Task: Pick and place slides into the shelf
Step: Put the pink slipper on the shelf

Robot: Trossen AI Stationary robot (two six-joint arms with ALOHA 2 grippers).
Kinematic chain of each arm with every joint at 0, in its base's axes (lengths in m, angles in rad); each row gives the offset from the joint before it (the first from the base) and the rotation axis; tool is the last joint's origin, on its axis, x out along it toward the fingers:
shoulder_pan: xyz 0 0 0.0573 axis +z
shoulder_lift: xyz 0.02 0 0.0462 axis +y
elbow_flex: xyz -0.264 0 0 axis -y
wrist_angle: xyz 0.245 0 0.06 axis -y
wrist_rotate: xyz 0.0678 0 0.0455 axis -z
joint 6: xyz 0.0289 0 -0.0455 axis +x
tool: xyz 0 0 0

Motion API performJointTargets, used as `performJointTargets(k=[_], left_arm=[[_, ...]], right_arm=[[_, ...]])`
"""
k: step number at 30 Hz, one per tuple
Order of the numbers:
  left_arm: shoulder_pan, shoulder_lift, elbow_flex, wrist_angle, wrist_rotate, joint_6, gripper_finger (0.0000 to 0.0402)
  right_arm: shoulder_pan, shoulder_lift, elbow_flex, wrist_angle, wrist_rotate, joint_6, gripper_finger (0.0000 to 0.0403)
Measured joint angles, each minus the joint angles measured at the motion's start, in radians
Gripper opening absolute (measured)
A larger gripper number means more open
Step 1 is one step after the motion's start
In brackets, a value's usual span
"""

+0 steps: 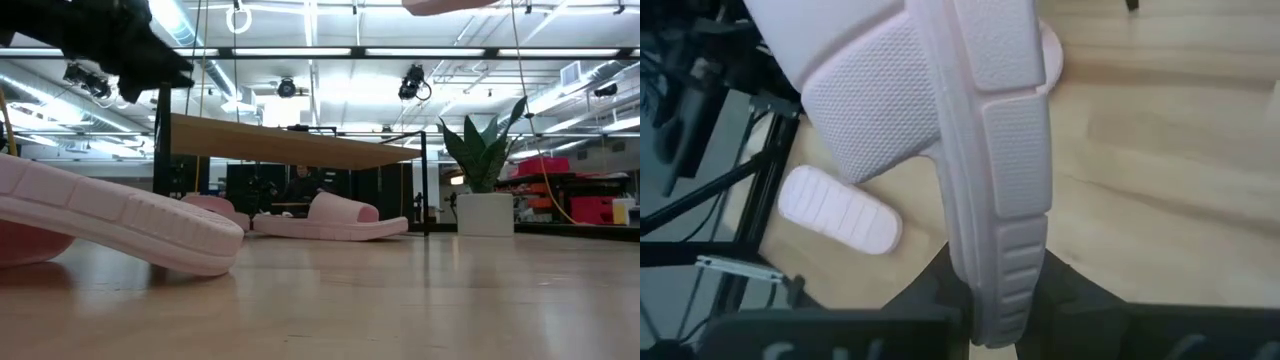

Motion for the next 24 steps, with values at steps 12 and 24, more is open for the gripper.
performJointTargets(k=[12, 24], left_arm=[[0.0, -0.001, 0.0, 0.455, 0.129, -0.02, 0.0172], [0.0, -0.001, 0.001, 0.652, 0.182, -0.009, 0.0172]], right_arm=[[-0.255, 0.0, -0.001, 0.212, -0.103, -0.386, 0.0043], [-0.655, 0.019, -0.001, 0.494, -0.399, -0.842, 0.0043]])
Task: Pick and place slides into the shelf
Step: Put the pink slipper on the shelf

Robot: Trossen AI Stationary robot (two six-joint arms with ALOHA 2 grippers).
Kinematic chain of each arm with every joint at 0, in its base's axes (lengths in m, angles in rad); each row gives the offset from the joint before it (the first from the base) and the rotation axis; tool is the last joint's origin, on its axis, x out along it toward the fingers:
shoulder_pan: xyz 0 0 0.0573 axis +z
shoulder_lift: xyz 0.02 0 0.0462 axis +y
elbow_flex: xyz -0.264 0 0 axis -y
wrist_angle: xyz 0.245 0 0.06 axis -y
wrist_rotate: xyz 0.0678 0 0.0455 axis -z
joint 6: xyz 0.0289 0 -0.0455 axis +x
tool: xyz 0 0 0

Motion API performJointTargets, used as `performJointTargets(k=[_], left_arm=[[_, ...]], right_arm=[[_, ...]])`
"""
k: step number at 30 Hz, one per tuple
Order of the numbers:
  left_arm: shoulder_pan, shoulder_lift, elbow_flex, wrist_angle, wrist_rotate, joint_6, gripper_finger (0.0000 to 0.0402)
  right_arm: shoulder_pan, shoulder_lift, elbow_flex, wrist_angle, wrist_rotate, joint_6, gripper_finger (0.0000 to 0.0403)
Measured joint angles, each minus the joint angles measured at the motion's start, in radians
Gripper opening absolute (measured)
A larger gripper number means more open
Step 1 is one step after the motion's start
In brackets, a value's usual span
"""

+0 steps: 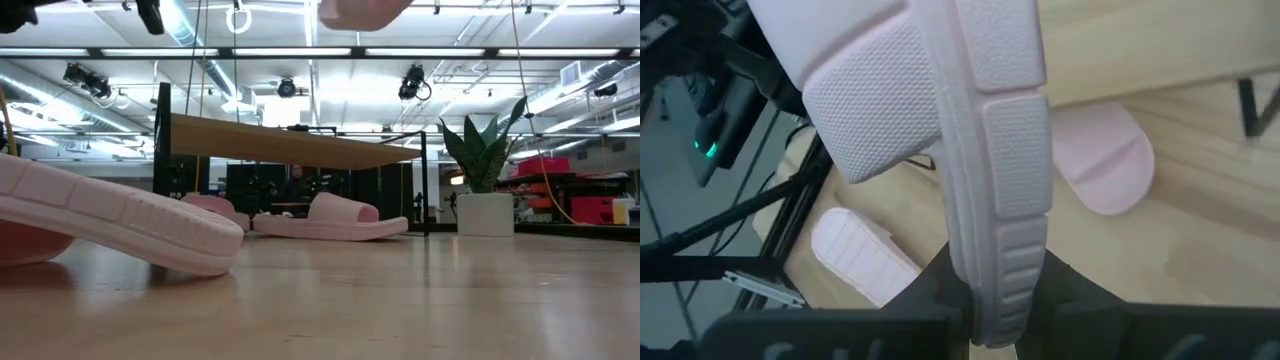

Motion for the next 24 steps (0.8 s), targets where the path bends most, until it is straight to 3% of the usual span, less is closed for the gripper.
performJointTargets(k=[11, 19, 24], left_arm=[[0.0, 0.0, 0.001, 0.057, 0.018, 0.026, 0.0172], [0.007, -0.003, 0.001, 0.08, 0.018, 0.095, 0.0172], [0.008, -0.003, 0.001, 0.099, 0.018, 0.18, 0.0172]], right_arm=[[-0.235, 0.131, 0.0, 0.259, -0.336, -0.117, 0.0043], [-0.27, 0.268, 0.0, 0.409, -0.57, -0.034, 0.0043], [-0.268, 0.324, 0.0, 0.474, -0.647, 0.053, 0.0043]])
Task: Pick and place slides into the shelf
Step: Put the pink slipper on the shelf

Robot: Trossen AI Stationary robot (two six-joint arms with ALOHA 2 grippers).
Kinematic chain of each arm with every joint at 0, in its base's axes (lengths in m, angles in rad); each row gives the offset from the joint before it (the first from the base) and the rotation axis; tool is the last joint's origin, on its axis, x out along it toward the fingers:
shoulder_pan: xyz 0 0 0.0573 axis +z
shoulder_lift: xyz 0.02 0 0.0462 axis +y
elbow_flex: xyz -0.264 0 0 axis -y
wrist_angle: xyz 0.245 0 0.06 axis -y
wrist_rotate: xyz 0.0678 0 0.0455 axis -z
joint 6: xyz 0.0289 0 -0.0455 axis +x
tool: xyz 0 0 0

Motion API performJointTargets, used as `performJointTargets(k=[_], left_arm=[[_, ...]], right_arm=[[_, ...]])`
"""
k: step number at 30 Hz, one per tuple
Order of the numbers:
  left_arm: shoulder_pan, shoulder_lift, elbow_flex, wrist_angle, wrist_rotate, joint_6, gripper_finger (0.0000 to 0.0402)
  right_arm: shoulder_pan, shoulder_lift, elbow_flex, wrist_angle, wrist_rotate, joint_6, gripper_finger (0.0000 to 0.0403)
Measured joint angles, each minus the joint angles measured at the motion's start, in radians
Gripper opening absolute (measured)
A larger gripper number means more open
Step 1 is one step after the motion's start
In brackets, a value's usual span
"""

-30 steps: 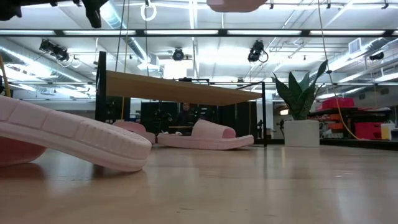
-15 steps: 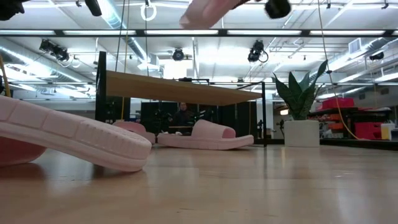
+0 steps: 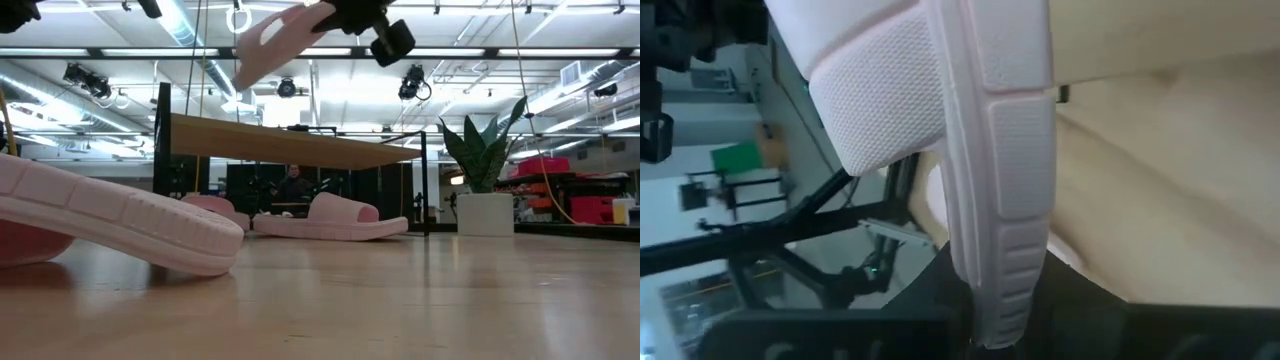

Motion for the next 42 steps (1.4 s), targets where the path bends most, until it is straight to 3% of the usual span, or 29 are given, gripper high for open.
performJointTargets(k=[15, 42], left_arm=[[0.0, -0.001, 0.0, 0.037, -0.003, 0.082, 0.0172], [0.0, 0.002, 0.0, 0.045, -0.005, 0.135, 0.0172]], right_arm=[[0.012, 0.127, 0.0, 0.215, -0.092, 0.123, 0.0043], [0.018, 0.172, -0.003, 0.264, -0.122, 0.191, 0.0043]])
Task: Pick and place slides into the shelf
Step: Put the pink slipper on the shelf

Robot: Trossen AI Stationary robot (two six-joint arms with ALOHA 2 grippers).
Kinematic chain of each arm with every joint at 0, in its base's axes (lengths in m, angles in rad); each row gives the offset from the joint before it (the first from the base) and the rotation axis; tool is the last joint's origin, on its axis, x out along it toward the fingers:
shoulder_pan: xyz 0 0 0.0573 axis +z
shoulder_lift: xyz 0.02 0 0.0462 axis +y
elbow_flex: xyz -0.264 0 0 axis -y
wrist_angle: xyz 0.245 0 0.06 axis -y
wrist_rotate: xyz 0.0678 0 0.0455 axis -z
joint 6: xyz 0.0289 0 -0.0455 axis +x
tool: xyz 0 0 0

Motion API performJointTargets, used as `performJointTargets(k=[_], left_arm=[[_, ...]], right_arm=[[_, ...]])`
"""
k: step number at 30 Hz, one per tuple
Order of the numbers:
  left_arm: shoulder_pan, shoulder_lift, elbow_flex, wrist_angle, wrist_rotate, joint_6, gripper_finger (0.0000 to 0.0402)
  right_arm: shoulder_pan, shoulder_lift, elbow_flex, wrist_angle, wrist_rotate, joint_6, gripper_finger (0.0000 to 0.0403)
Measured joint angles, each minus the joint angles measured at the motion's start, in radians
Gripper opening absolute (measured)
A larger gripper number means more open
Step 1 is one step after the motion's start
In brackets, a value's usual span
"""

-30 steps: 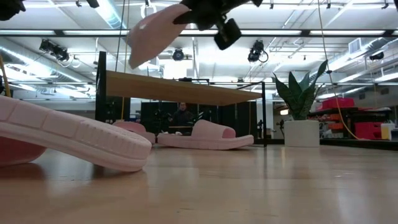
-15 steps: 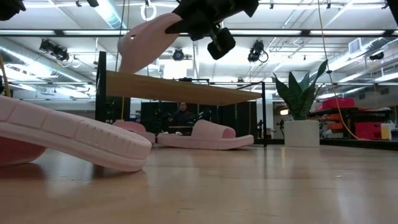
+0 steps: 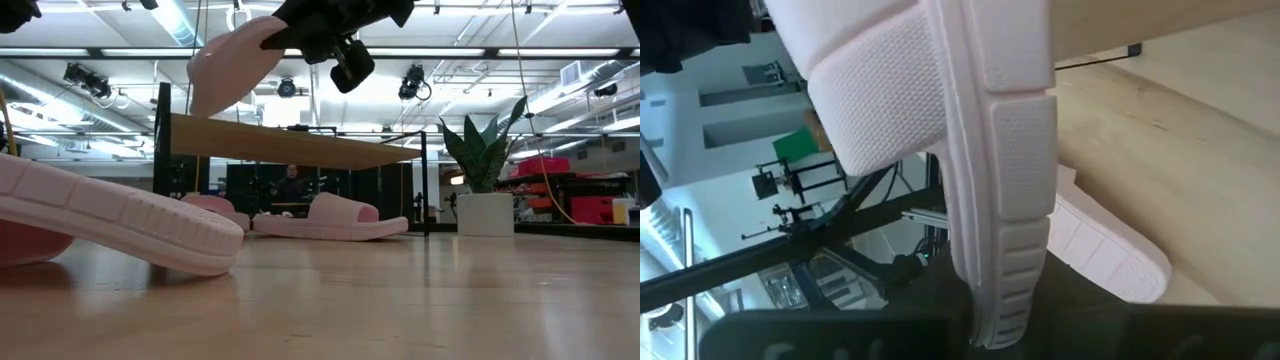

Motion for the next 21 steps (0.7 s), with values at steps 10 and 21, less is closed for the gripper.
performJointTargets(k=[10, 21], left_arm=[[0.0, 0.0, 0.0, -0.002, 0.0, 0.0, 0.0172], [0.0, 0.0, 0.0, -0.004, 0.0, -0.003, 0.0172]], right_arm=[[0.004, 0.065, 0.0, 0.118, -0.056, 0.055, 0.0043], [0.004, 0.082, 0.0, 0.125, -0.075, 0.061, 0.0043]])
